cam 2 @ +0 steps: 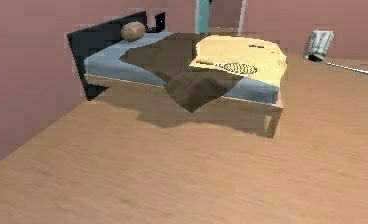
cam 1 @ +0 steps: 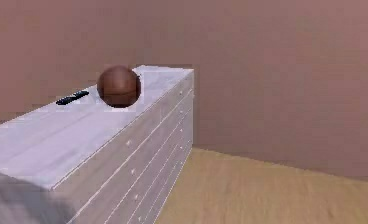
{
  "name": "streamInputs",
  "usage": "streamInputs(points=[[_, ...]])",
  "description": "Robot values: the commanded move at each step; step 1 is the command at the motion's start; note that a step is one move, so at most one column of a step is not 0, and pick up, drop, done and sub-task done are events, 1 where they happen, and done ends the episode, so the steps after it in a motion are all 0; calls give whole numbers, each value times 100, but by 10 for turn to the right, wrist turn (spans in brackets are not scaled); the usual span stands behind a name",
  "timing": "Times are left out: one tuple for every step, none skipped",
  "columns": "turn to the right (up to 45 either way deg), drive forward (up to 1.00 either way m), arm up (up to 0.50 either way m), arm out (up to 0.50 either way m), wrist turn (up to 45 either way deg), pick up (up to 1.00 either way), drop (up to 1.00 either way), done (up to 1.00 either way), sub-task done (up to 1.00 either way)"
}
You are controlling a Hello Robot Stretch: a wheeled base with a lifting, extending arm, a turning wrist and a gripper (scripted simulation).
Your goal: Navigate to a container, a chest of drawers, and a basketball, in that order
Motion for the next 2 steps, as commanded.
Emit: streamInputs(points=[[-150, 0, 0, 0, 0, 0, 0, 0, 0], [0, 0, 0, 0, 0, 0, 0, 100, 0]])
